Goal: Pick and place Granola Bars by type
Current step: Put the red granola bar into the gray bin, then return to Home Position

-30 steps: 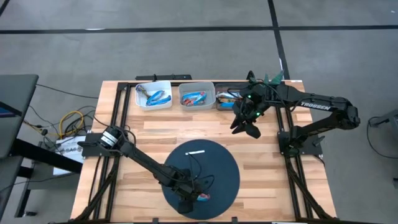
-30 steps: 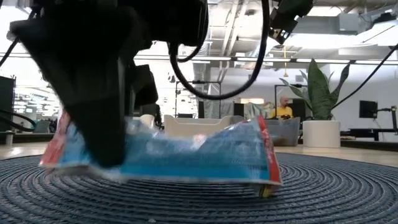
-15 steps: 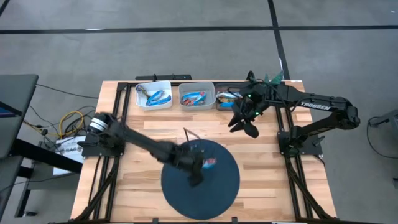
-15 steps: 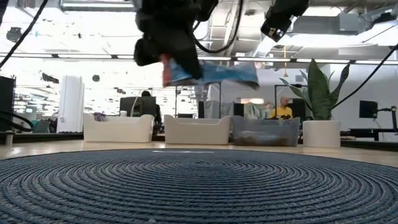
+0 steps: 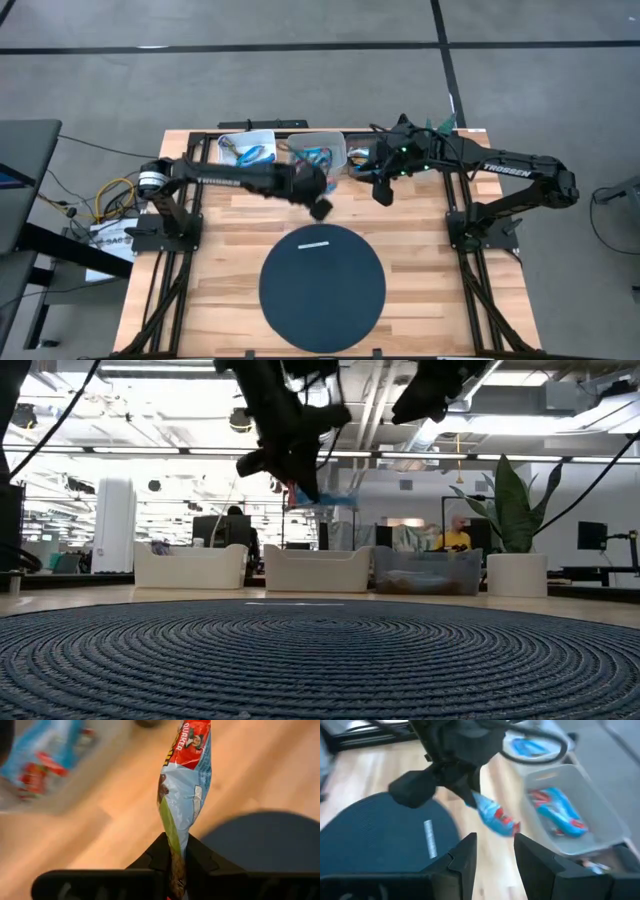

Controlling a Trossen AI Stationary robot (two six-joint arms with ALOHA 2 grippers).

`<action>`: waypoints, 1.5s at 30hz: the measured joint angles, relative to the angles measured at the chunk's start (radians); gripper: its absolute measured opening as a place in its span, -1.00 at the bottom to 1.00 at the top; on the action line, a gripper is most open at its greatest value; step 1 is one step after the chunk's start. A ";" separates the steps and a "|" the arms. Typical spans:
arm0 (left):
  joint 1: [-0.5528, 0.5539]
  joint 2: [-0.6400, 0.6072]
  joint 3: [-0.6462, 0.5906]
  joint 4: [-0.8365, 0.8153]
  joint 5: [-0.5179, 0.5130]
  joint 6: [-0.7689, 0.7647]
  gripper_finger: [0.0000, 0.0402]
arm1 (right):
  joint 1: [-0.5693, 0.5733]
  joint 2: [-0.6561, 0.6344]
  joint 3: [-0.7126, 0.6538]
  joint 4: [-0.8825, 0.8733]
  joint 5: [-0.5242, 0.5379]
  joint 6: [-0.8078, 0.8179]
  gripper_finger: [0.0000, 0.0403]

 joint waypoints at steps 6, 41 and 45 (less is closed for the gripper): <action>0.161 0.000 0.000 0.017 0.002 0.064 -0.90 | -0.014 0.000 0.000 0.013 0.136 0.083 -0.39; 0.413 -0.077 -0.001 0.283 0.305 0.334 -0.14 | -0.080 -0.073 -0.030 0.022 -0.201 0.130 -0.39; 0.347 -0.180 -0.001 0.345 0.264 0.385 -0.14 | -0.054 -0.231 -0.204 0.135 -0.215 0.187 -0.39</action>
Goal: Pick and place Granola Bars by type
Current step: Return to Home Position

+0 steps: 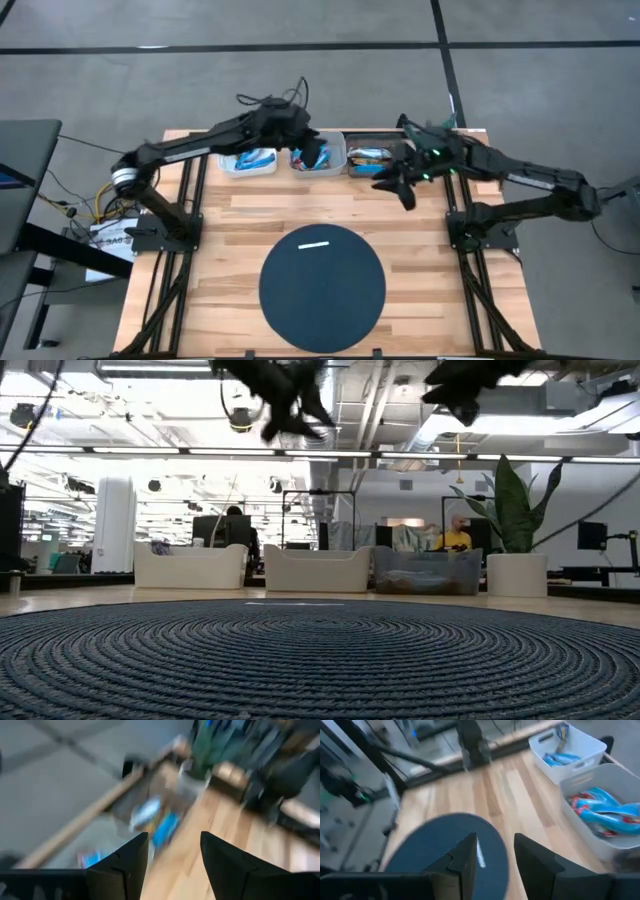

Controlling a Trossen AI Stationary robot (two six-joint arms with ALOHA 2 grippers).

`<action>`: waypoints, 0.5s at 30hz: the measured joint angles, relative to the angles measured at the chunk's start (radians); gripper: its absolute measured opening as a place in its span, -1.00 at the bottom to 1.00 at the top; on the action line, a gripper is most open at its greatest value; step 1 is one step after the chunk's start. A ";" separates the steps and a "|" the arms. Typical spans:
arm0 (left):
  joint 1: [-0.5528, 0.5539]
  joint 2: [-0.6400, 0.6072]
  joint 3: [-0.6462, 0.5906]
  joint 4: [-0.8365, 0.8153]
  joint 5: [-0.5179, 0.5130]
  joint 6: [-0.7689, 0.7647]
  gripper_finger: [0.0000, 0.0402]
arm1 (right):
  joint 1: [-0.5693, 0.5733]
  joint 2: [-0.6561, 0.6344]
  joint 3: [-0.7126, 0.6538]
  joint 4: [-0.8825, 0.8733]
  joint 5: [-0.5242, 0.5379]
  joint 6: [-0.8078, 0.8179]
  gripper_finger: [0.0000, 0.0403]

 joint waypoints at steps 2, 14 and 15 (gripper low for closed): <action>-0.030 -0.055 0.000 0.022 -0.045 0.014 -0.14 | 0.015 -0.097 -0.114 0.100 0.000 0.066 -0.39; -0.214 -0.226 0.000 0.050 -0.298 -0.027 -0.14 | 0.169 -0.545 -0.590 0.654 0.298 0.229 -0.39; -0.226 -0.231 0.000 0.049 -0.318 -0.034 -0.14 | 0.186 -0.573 -0.611 0.651 0.339 0.223 -0.39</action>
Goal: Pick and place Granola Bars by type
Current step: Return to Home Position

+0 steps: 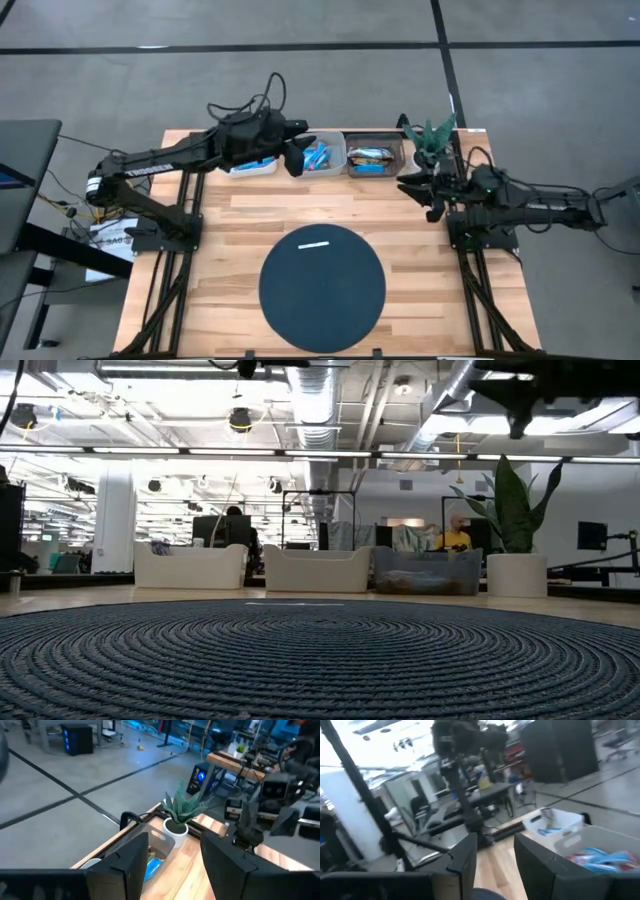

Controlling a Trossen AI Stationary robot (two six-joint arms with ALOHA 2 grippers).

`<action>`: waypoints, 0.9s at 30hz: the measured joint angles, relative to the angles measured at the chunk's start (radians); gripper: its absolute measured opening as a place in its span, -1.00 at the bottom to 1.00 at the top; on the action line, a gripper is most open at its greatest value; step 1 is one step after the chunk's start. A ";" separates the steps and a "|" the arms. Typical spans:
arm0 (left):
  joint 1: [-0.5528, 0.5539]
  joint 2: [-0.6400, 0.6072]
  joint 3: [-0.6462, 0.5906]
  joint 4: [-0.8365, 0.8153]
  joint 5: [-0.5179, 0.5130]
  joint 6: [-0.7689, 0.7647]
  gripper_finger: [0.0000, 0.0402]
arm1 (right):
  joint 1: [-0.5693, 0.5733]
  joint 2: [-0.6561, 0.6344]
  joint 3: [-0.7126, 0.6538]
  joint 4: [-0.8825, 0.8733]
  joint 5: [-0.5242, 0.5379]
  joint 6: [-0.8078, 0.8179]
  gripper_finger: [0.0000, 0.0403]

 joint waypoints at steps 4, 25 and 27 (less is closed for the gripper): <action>-0.042 -0.004 0.000 0.007 -0.044 -0.032 -0.14 | 0.067 -0.118 -0.067 0.007 0.083 -0.002 -0.39; -0.072 -0.007 0.000 0.023 -0.039 -0.100 -0.14 | 0.185 -0.435 -0.373 0.104 0.176 -0.005 -0.39; -0.072 -0.007 0.000 0.023 -0.039 -0.111 -0.14 | 0.185 -0.441 -0.379 0.095 0.176 -0.008 -0.39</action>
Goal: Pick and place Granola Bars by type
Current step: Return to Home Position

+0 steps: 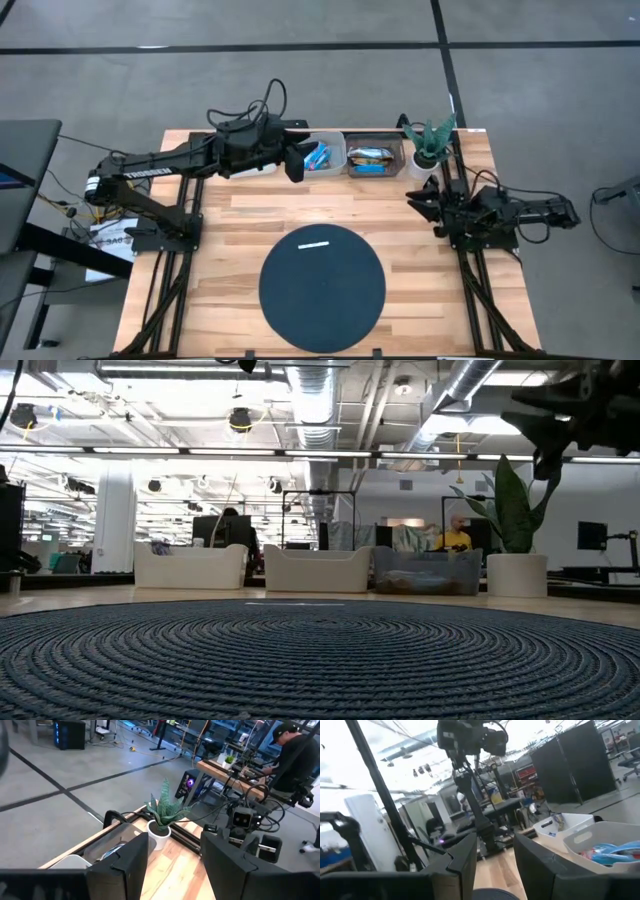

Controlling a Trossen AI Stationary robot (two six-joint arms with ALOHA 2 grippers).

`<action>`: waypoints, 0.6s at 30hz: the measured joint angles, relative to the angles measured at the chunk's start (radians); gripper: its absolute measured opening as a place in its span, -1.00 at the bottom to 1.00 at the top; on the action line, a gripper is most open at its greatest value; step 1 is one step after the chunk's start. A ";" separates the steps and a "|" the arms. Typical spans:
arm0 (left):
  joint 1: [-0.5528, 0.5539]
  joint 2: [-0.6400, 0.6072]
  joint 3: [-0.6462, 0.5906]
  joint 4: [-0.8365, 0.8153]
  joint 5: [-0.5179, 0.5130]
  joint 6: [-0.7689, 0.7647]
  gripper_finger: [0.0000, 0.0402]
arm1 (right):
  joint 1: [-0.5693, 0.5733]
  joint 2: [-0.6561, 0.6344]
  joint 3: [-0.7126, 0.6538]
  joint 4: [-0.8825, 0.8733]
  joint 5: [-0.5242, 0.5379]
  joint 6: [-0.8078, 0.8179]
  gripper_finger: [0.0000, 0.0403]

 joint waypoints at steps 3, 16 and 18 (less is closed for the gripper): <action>0.000 0.000 0.000 0.000 0.001 -0.001 -0.14 | -0.001 0.001 0.000 -0.057 0.000 -0.041 -0.39; -0.001 0.000 0.000 -0.009 0.269 0.147 -0.14 | -0.001 0.022 0.012 -0.254 -0.040 -0.036 -0.39; -0.007 0.000 0.000 -0.002 0.353 0.196 -0.14 | -0.001 0.021 0.012 -0.254 -0.039 -0.014 -0.39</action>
